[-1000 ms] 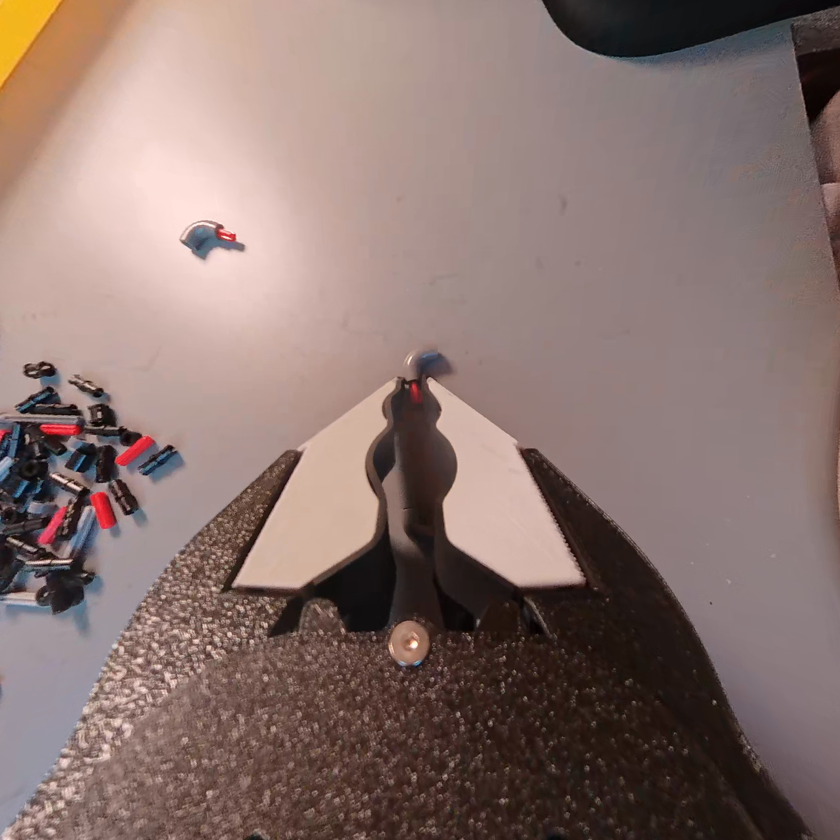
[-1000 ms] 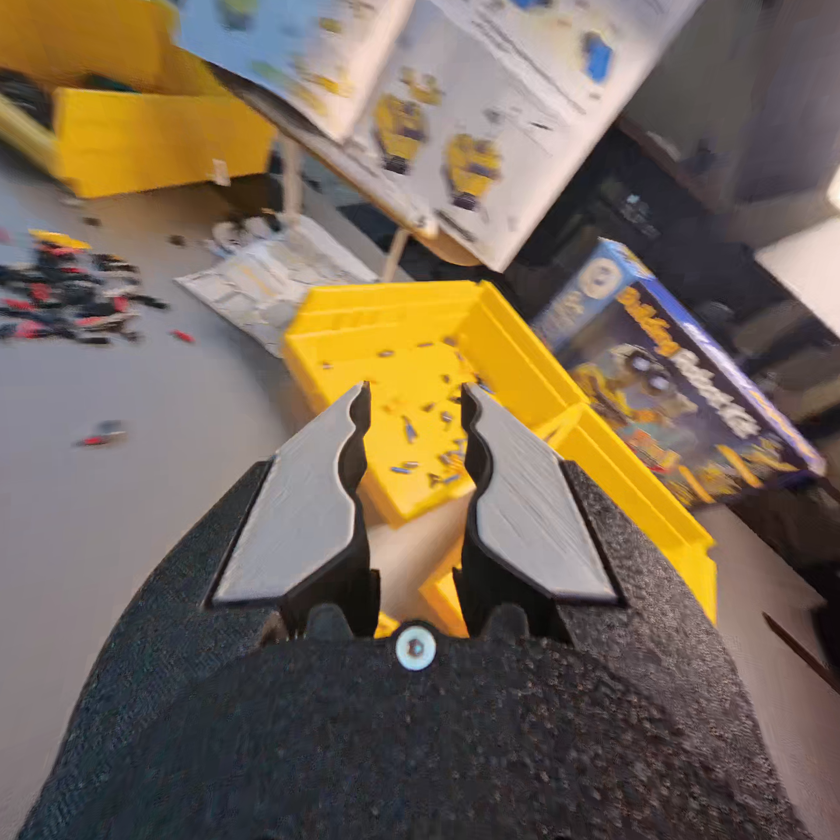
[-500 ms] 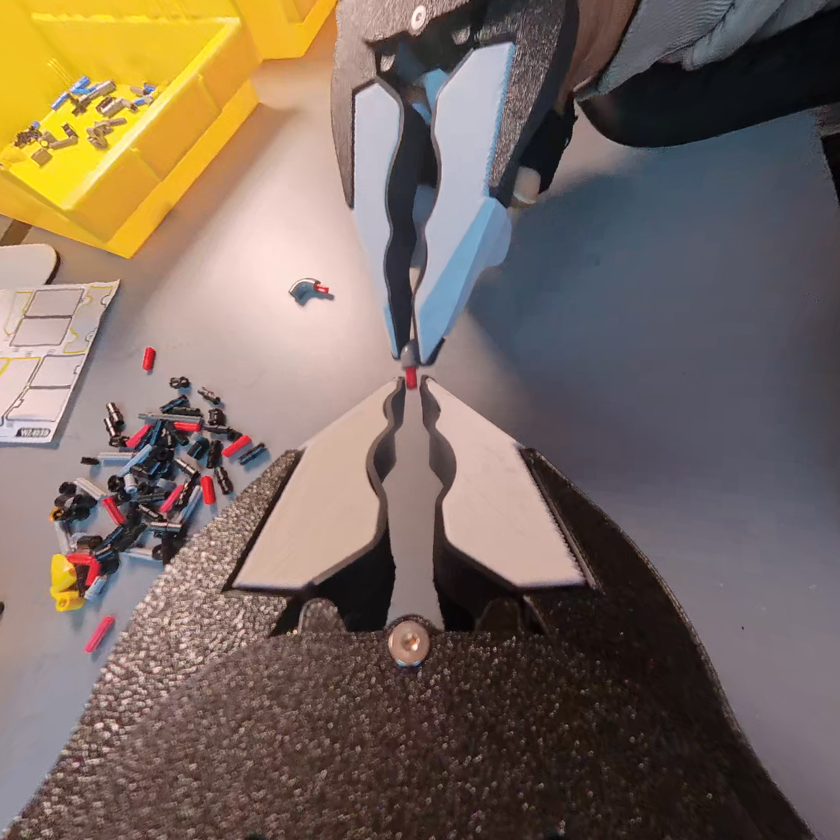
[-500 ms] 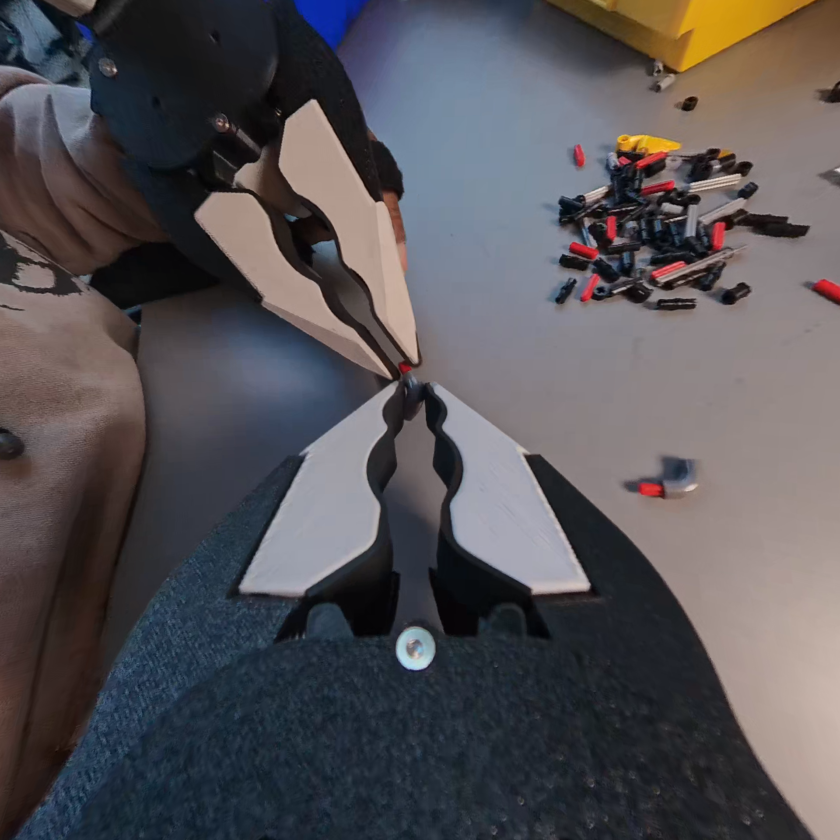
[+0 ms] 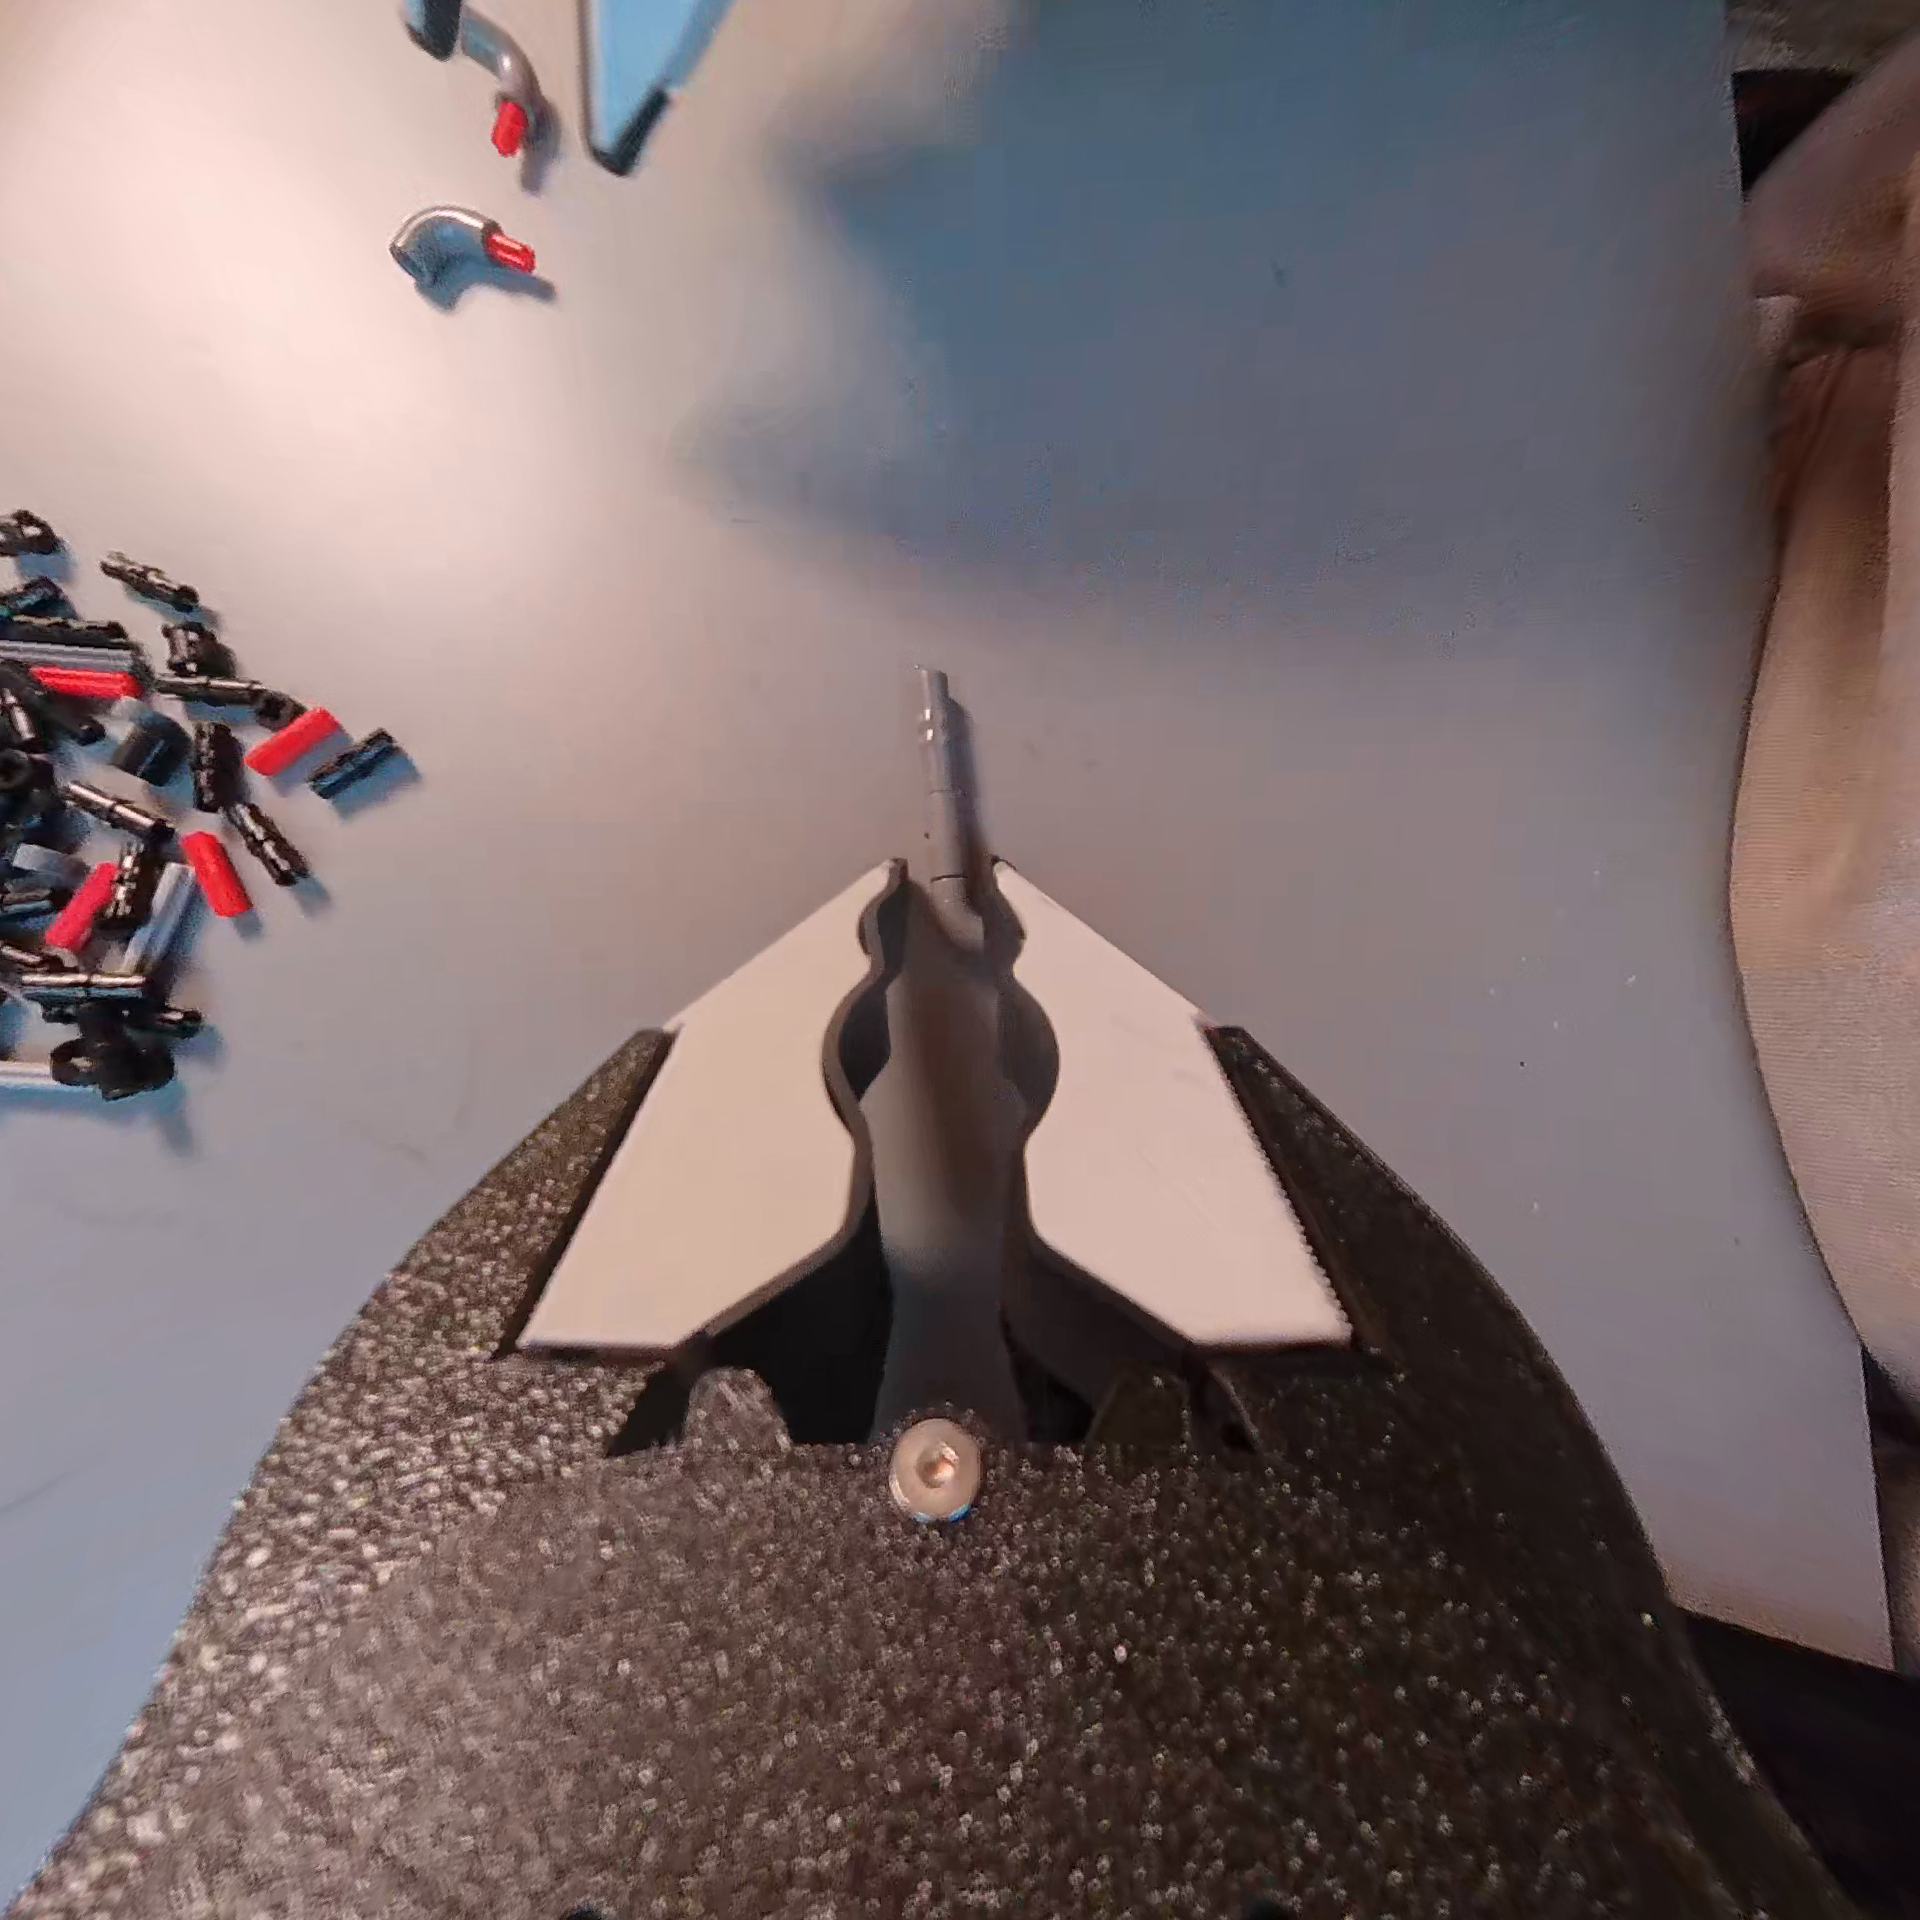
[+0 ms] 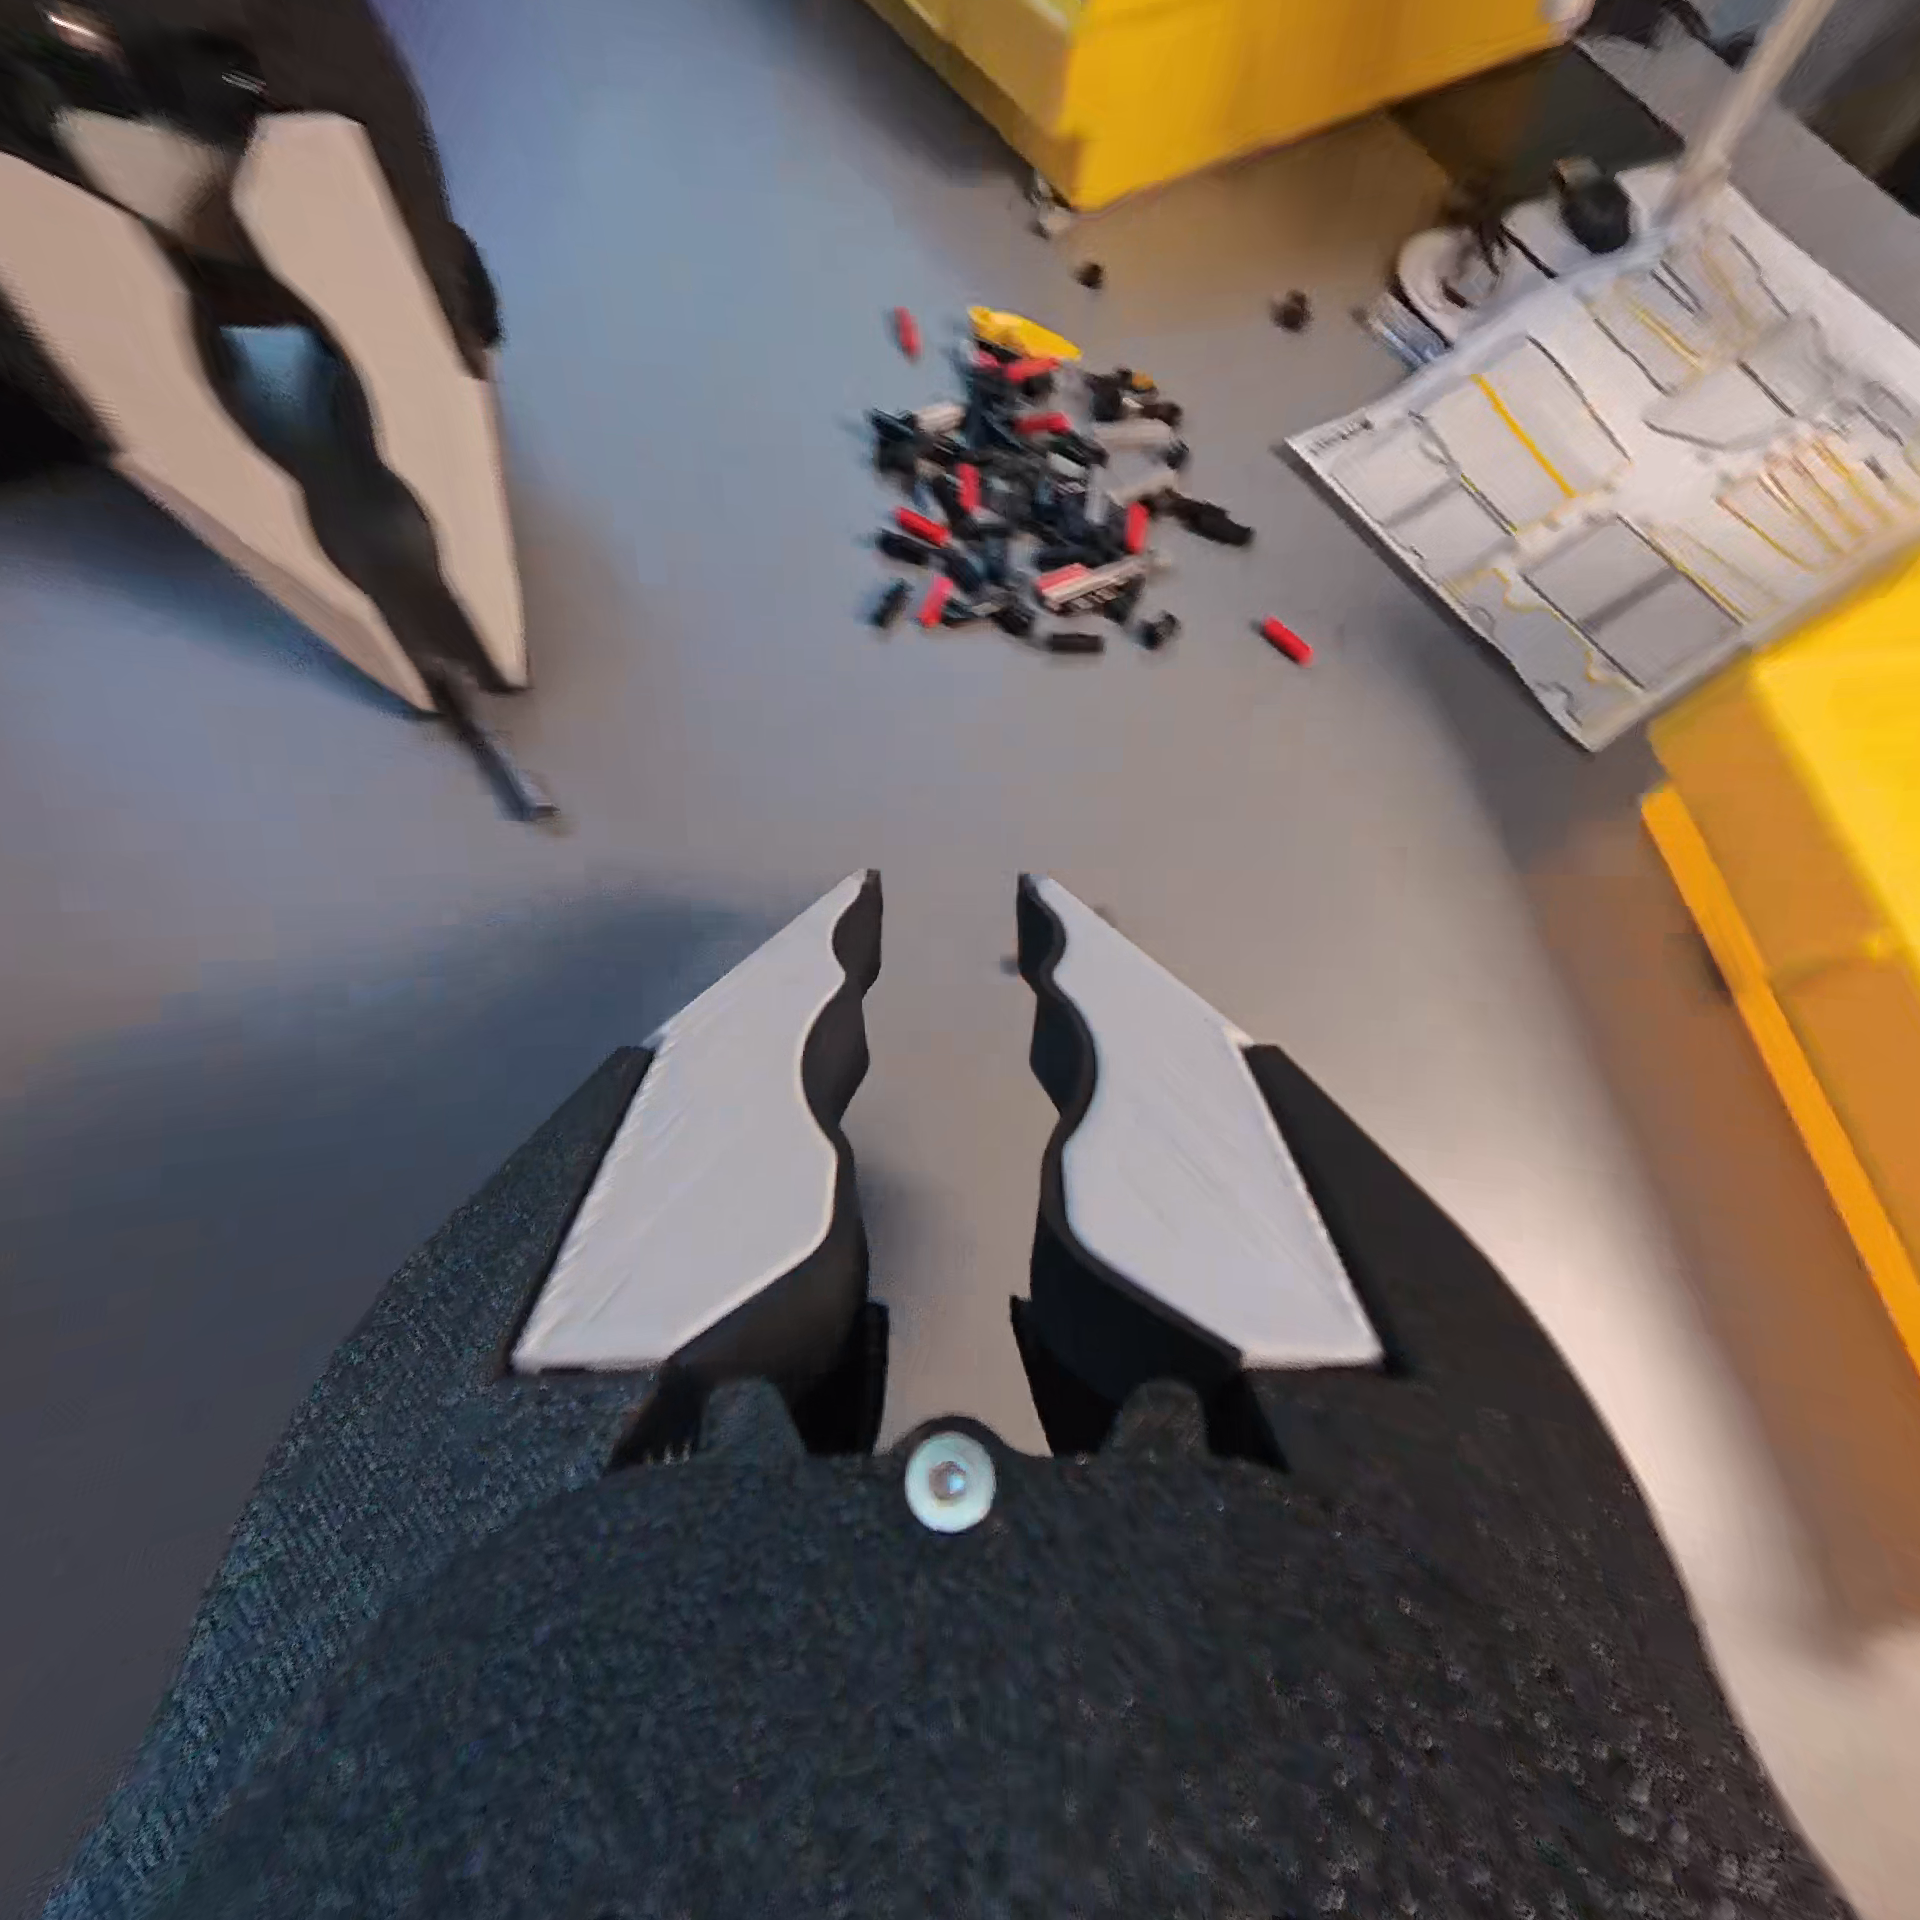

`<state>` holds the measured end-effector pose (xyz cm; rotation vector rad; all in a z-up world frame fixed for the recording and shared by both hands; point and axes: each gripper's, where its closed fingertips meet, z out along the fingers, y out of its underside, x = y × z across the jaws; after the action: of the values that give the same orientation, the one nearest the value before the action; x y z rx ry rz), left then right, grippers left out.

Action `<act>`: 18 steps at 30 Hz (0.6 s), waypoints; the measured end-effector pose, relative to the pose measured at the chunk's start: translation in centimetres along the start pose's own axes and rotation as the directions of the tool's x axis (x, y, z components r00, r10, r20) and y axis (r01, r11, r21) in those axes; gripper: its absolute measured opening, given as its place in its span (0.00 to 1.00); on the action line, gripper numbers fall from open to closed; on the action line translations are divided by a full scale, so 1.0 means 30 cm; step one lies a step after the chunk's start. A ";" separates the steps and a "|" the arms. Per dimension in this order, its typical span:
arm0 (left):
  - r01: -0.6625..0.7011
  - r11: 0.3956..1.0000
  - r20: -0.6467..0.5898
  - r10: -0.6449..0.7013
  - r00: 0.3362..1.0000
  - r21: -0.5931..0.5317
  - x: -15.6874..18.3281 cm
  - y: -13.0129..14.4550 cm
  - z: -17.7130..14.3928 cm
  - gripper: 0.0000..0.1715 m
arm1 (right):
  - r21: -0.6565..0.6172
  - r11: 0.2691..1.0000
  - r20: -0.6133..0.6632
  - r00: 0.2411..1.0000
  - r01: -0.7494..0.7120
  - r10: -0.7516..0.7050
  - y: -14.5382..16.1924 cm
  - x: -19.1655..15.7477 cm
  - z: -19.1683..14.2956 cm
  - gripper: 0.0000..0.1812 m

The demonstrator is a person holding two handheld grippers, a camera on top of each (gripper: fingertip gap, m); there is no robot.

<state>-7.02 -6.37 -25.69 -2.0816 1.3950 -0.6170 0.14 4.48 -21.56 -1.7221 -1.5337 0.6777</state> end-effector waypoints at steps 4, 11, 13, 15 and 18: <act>-0.041 0.999 0.023 0.040 0.999 0.012 0.004 -0.020 0.017 0.04 | 0.055 0.990 0.259 0.956 0.129 -0.139 -0.031 -0.236 0.043 0.13; -0.098 0.991 0.049 0.094 0.994 0.087 0.025 -0.092 0.011 0.04 | 0.035 0.963 0.314 0.912 0.266 -0.264 0.001 -0.345 0.099 0.02; -0.080 0.989 0.033 0.076 0.997 0.124 0.030 -0.109 -0.001 0.04 | 0.055 0.963 0.321 0.908 0.265 -0.268 -0.009 -0.345 0.082 0.02; -0.035 0.982 -0.004 0.036 0.999 0.187 0.033 -0.139 -0.026 0.04 | 0.082 0.967 0.325 0.910 0.243 -0.257 -0.031 -0.341 0.059 0.02; 0.009 0.960 -0.047 0.005 0.999 0.279 0.040 -0.188 -0.062 0.04 | 0.125 0.967 0.333 0.909 0.222 -0.252 -0.072 -0.330 0.012 0.02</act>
<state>-3.96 -6.11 -20.46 -1.8548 1.2500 -0.8188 -2.96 -5.13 -20.82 -1.3714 -1.8887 0.9402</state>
